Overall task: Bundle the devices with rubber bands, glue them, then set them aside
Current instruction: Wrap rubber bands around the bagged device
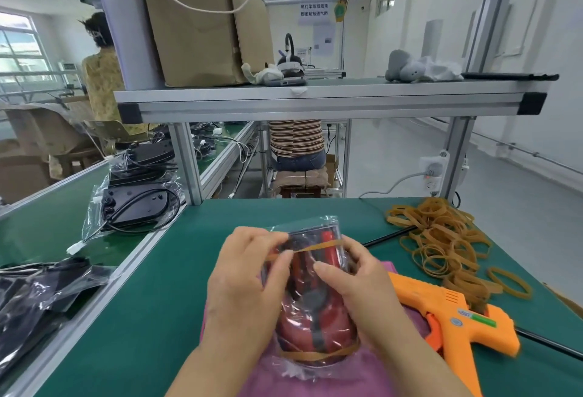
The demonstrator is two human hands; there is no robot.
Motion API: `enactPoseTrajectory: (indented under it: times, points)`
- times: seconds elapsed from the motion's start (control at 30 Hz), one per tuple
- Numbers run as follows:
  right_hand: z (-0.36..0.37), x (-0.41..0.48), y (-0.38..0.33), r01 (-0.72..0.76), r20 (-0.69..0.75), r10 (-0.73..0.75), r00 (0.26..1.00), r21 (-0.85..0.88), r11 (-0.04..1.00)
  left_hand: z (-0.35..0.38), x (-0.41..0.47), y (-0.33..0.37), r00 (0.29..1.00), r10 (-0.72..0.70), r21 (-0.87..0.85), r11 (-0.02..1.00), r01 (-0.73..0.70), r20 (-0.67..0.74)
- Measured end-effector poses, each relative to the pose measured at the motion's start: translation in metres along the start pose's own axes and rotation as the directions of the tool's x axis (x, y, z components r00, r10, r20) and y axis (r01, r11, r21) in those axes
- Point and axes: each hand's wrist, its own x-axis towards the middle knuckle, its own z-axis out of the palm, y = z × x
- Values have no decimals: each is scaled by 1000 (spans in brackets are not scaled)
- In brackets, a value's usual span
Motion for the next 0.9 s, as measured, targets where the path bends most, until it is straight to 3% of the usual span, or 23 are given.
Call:
enactPoseTrajectory:
  times: [0.13, 0.3, 0.5, 0.67, 0.77, 0.9]
  points:
    - [22, -16, -16, 179, -25, -195, 980, -300, 937, 5, -2, 1, 998, -8, -31, 999, 9, 61]
    - [31, -23, -16, 200, -29, -257, 966, -547, 813, -9, 2, -1, 982, -86, -199, 973, 119, 167]
    - [34, -25, -14, 234, 9, -277, 961, -560, 794, -19, 4, -7, 942, -32, -321, 936, 145, 334]
    - [29, -22, -16, 229, 57, -232, 971, -492, 840, -31, 5, -17, 831, 86, -521, 812, 261, 549]
    - [25, -21, -14, 229, 60, -228, 972, -461, 857, -35, 11, -22, 821, 20, -521, 782, 342, 570]
    - [21, -15, -18, 227, 88, -209, 974, -382, 896, -20, 11, -18, 882, -167, -323, 887, 329, 440]
